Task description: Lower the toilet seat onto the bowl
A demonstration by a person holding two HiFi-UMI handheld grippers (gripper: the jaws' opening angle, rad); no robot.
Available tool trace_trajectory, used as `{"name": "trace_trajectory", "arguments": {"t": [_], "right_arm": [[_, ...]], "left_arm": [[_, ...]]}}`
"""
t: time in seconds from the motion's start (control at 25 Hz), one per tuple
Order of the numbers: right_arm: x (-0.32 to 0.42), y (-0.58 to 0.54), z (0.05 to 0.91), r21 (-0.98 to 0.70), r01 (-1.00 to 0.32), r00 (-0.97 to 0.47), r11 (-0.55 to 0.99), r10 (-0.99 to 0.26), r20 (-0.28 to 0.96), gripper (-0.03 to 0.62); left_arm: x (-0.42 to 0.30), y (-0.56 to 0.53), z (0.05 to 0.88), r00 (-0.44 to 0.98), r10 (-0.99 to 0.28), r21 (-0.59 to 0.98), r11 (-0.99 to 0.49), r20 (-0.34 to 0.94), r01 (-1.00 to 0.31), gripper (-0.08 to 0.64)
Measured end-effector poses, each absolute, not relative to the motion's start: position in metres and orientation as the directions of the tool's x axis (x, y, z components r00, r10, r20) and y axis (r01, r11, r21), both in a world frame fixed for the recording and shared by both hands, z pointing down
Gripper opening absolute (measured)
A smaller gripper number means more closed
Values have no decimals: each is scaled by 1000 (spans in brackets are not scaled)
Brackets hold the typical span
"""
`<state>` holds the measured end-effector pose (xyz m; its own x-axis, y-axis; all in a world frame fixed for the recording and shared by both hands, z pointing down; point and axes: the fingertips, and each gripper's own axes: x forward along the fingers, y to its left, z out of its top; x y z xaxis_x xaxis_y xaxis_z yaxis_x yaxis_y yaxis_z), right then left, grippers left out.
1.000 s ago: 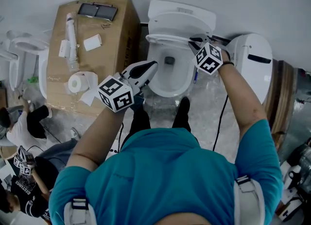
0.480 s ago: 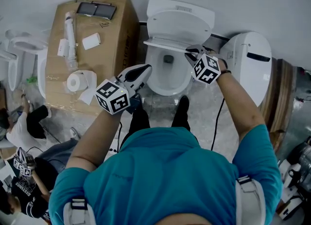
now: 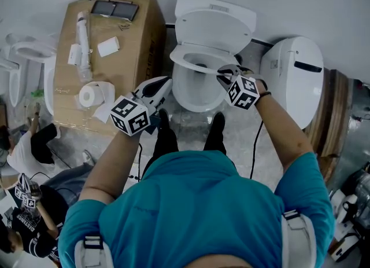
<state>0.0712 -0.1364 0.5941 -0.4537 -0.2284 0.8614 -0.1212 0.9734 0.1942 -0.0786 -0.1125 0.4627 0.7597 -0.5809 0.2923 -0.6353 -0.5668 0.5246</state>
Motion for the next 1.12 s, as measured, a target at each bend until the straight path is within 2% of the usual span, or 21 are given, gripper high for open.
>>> {"name": "trace_trajectory", "arguments": {"t": [1.12], "right_arm": [[57,-36,668,5,-10,-414,1000,-9,910,107]], "left_arm": [[-91,-96,513,744,-569,547,-521,350,-656,5]]}}
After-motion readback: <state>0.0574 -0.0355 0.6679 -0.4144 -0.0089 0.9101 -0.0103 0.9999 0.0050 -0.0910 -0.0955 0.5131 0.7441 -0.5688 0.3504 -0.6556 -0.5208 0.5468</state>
